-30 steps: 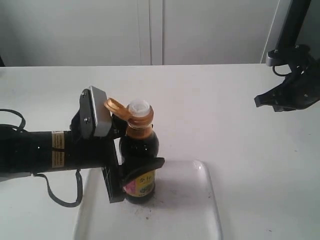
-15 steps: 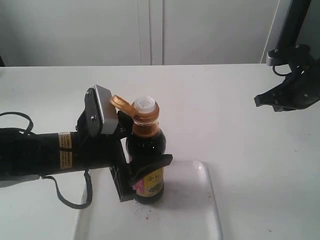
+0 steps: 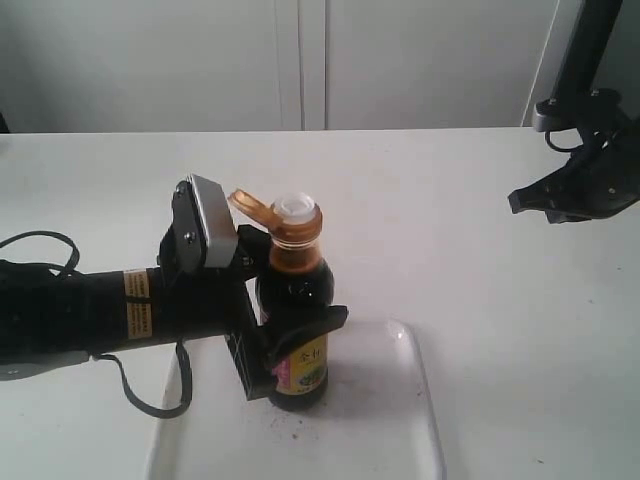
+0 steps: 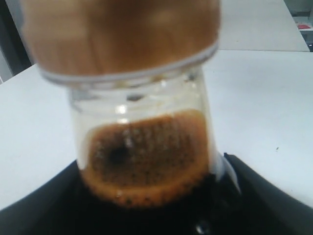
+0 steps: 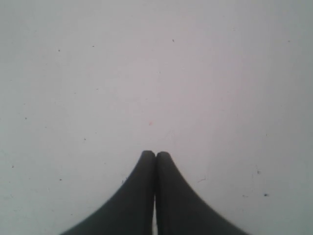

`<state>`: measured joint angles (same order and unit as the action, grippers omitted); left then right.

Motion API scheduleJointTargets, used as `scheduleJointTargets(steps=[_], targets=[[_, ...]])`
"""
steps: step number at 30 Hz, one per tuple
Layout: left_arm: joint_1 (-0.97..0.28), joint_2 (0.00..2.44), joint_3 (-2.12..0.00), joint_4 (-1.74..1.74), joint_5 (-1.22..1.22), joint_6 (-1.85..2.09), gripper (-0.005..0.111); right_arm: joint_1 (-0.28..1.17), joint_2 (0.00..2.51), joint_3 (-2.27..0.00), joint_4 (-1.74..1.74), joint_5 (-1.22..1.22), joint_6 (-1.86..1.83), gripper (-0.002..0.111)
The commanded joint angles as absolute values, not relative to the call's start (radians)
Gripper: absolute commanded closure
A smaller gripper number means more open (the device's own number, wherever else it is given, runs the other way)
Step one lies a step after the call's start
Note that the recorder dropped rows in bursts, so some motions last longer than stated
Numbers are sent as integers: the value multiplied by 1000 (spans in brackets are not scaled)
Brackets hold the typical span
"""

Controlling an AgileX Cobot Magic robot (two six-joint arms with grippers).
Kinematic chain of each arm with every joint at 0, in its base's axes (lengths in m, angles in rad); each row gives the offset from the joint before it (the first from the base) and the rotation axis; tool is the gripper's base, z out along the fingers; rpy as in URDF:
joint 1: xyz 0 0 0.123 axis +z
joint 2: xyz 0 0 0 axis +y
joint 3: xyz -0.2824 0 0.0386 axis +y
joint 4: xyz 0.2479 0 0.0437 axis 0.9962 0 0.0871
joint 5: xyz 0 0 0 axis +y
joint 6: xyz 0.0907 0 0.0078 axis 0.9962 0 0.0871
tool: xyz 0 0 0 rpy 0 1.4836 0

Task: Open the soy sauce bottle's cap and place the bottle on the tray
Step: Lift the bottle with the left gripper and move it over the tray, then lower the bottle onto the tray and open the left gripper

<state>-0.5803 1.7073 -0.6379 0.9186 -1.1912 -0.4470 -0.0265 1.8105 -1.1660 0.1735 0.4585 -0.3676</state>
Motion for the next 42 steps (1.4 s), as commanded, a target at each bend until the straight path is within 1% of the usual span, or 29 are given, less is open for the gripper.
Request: scheduleJointTargets(steps=[1, 3, 6, 8, 10, 12, 18, 32, 42], targets=[[-582, 1690, -640, 942, -1221, -449, 84, -31, 1807, -1162, 174, 447, -364, 108], [-582, 1683, -640, 942, -1221, -451, 65, -31, 1807, -1162, 174, 447, -364, 108], [-582, 1674, -640, 942, -1221, -448, 33, -31, 1807, -1162, 174, 447, -364, 108], [-582, 1669, -640, 937, -1221, -445, 19, -31, 1807, -1162, 174, 447, -364, 108], [-582, 1664, -640, 937, -1221, -445, 13, -31, 1807, -1162, 174, 447, -364, 108], [-582, 1663, -640, 937, -1221, -445, 12, -31, 1807, -1162, 175, 443, -364, 108], [-582, 1629, -640, 939, -1221, -445, 12, -31, 1807, -1162, 176, 445, -364, 108], [-582, 1464, -640, 951, -1077, -510, 12, -31, 1807, -1162, 176, 444, -364, 108], [-582, 1413, -640, 919, -1076, -573, 13, -31, 1807, -1162, 176, 442, -364, 108]])
